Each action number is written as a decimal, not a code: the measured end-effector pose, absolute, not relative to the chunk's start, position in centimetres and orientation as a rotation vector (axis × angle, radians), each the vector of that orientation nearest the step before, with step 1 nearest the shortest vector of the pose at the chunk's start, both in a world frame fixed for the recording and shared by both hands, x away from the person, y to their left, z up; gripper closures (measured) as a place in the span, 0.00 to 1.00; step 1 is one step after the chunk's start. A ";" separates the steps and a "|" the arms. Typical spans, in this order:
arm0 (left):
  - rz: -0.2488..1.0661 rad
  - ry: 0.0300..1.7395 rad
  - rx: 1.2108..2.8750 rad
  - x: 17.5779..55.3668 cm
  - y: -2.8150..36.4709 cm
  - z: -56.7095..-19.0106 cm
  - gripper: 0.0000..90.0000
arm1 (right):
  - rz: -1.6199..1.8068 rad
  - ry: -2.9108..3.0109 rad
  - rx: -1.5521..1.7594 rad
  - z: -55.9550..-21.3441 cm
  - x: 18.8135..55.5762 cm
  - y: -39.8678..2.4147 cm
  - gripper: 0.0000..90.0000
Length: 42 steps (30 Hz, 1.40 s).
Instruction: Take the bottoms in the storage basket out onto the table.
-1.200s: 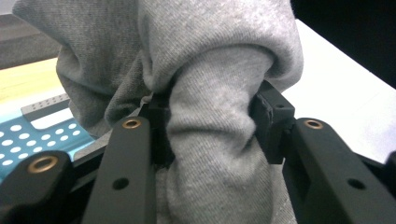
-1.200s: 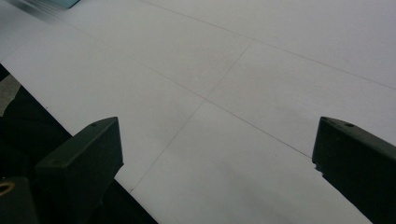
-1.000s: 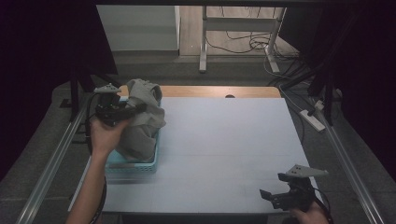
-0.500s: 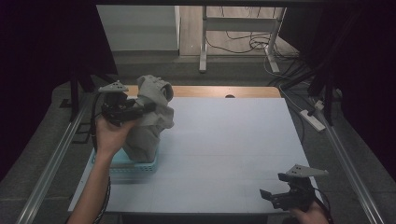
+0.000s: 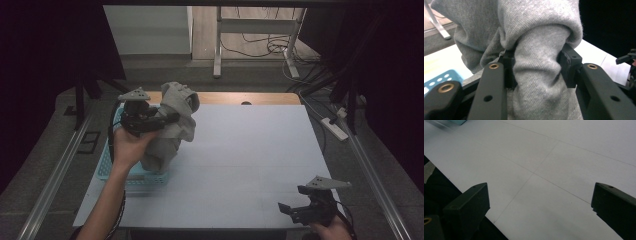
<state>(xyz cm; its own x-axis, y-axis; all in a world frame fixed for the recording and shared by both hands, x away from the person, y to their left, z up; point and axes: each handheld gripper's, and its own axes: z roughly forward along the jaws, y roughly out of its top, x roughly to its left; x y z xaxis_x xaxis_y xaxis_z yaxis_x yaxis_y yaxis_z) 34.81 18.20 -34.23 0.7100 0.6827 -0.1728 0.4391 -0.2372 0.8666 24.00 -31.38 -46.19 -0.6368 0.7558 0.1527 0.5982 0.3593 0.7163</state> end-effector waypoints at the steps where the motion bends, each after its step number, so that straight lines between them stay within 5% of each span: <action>1: 0.288 0.864 1.879 34.8 18.0 -34.1 0.64 | 1.139 2.416 1.221 -46.2 24.0 -31.4 0.02; 42: 0.158 0.651 1.952 37.3 7.9 -33.2 0.64 | 1.141 2.421 1.242 -46.2 24.1 -31.5 0.02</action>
<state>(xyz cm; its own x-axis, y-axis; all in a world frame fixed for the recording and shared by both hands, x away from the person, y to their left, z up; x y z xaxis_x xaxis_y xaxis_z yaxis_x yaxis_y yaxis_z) 37.28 7.88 -33.21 0.8448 0.5071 -0.1710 0.3720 -0.3267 0.8688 24.11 -31.48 -46.25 -0.6308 0.7579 0.1666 0.6110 0.3527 0.7088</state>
